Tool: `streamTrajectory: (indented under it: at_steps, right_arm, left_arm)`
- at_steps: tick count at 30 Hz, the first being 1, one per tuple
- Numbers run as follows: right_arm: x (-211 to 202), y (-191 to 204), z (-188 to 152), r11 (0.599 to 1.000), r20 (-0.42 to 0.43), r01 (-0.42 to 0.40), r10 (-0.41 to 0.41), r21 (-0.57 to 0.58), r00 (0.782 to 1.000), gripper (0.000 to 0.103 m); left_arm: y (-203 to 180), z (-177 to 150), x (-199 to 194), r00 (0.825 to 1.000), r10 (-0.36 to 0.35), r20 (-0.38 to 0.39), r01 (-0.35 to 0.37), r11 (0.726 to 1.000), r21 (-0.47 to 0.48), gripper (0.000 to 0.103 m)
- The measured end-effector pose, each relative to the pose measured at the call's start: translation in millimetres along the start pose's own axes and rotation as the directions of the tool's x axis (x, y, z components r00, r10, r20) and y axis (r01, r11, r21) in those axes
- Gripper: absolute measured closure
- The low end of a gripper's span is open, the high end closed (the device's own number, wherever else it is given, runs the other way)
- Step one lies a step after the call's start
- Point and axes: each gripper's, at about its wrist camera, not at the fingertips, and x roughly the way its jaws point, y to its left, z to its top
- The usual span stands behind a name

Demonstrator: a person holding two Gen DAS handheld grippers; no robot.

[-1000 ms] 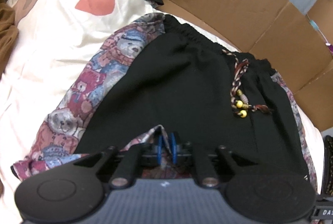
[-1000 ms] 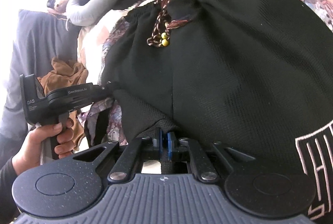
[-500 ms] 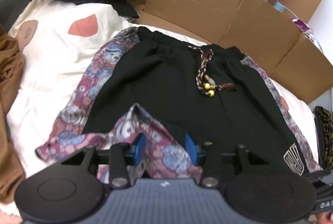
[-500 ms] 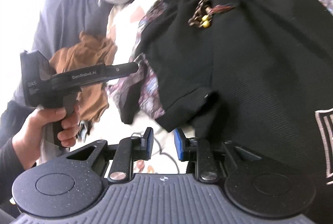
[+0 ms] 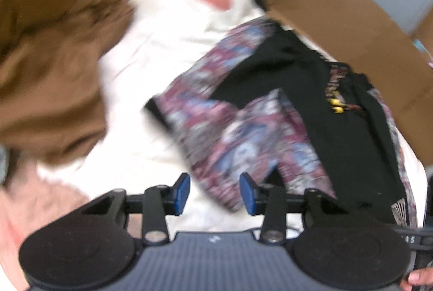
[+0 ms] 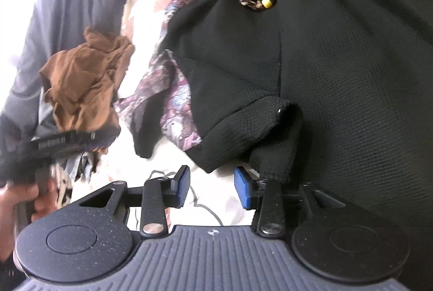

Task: Fold clothes

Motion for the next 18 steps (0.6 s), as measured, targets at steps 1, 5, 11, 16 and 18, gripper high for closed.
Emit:
streamTrajectory:
  at_steps: [1, 5, 11, 16, 18]
  right_arm:
    - [2.3, 0.3, -0.9, 1.0, 0.002, 0.0, 0.0, 0.0, 1.0, 0.063]
    - [8.1, 2.9, -4.1, 1.0, 0.013, 0.006, -0.006, -0.02, 1.0, 0.063]
    - [10.5, 4.5, -3.2, 1.0, 0.037, 0.001, -0.001, -0.017, 0.999, 0.063]
    - [16.6, 9.4, -0.3, 1.0, 0.048, -0.008, 0.01, -0.03, 0.999, 0.064]
    - [18.9, 11.3, 0.7, 0.999, 0.048, -0.016, 0.017, -0.033, 0.999, 0.067]
  left_arm:
    - [5.1, -1.6, 2.1, 1.0, -0.002, -0.003, 0.002, 1.0, -0.031, 0.062]
    - [16.5, -2.8, 12.1, 1.0, -0.024, -0.007, 0.023, 0.993, -0.112, 0.063]
    - [14.7, -5.2, 28.6, 0.997, -0.068, -0.03, 0.063, 0.987, -0.149, 0.067]
    - [19.6, -9.7, 40.4, 0.994, -0.103, -0.038, 0.092, 0.967, -0.239, 0.067]
    - [22.0, -12.8, 43.0, 0.992, -0.117, -0.036, 0.102, 0.954, -0.282, 0.067]
